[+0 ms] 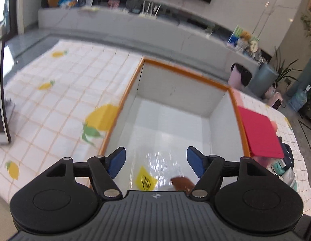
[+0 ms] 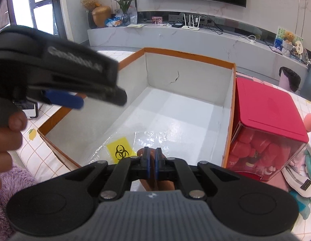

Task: Organize soft objects
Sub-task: 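Open the left tool dropping the bag while the right tool releases the pouch into the box, then move both open tools back toward the pile of soft items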

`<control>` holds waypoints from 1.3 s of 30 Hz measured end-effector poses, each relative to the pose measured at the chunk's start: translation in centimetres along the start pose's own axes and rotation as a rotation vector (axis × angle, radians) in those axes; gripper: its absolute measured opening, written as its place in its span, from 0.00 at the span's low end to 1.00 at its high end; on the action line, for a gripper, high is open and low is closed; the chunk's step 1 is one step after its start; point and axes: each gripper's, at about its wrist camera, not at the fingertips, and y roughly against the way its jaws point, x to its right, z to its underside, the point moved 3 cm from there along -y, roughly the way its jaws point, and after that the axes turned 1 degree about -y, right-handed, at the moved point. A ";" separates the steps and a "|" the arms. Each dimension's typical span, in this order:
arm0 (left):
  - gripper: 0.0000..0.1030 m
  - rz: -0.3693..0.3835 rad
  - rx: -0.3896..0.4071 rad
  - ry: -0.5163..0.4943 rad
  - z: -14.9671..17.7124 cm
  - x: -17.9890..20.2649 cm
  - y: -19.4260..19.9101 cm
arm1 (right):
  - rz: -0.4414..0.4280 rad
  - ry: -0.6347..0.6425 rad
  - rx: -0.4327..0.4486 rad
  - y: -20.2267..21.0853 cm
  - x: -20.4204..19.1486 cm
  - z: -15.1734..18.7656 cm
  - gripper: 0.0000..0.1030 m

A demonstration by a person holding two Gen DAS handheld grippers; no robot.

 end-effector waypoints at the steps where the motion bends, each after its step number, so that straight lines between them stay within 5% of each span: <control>1: 0.80 0.002 0.007 -0.013 -0.1 0.1 0.1 | 0.000 -0.001 0.000 0.0 0.0 0.0 0.04; 8: 0.80 0.019 -0.023 -0.064 0.1 1.0 -0.5 | -0.035 -0.014 0.033 0.4 0.1 0.1 0.07; 10: 0.80 0.019 -0.014 -0.071 0.2 1.1 -0.4 | -0.033 -0.004 0.049 0.6 -0.1 0.0 0.21; 12: 0.80 0.022 -0.006 -0.072 0.1 1.0 -0.3 | -0.036 -0.002 0.072 0.9 -0.2 0.0 0.67; 14: 0.80 0.011 0.006 -0.061 0.1 0.8 0.0 | -0.019 -0.008 0.116 1.4 -0.2 -0.2 0.88; 17: 0.80 -0.022 0.040 -0.060 -0.1 0.6 0.7 | -0.025 0.034 0.201 2.7 -0.9 -0.4 0.96; 26: 0.80 -0.008 0.110 0.020 -0.8 -0.3 2.1 | 0.024 0.044 0.220 3.4 -1.4 -0.4 0.97; 39: 0.80 -0.004 0.093 -0.012 -0.7 0.5 2.2 | 0.056 -0.005 0.191 3.7 -0.1 -0.9 0.97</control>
